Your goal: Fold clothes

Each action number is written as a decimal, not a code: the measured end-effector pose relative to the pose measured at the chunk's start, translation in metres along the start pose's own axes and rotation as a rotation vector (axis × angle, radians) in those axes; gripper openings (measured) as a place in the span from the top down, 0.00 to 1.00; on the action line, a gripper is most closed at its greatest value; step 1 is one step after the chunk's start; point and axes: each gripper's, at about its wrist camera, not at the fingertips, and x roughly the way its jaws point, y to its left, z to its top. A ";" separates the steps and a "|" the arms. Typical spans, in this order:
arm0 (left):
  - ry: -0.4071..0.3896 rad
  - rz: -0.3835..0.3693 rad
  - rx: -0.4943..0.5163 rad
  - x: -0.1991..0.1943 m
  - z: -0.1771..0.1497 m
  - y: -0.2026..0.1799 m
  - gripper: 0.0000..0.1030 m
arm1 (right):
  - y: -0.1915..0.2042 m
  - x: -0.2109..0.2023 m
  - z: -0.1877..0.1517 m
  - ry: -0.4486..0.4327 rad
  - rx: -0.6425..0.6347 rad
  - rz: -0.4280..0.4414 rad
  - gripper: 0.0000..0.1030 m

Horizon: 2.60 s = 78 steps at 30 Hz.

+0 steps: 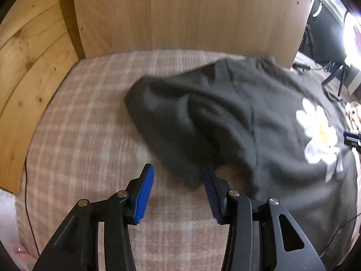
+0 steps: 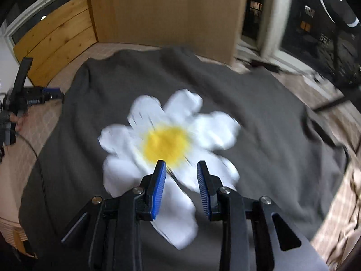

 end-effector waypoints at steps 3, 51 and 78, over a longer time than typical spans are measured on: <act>-0.010 -0.070 -0.067 0.008 -0.001 0.012 0.59 | 0.024 0.012 0.030 0.000 0.001 0.033 0.71; 0.106 -0.308 0.148 -0.004 0.015 0.051 0.68 | 0.189 0.082 0.107 0.087 -0.151 0.222 0.67; 0.050 -0.163 0.191 -0.011 0.036 0.085 0.79 | 0.181 0.074 0.111 0.060 -0.142 0.228 0.66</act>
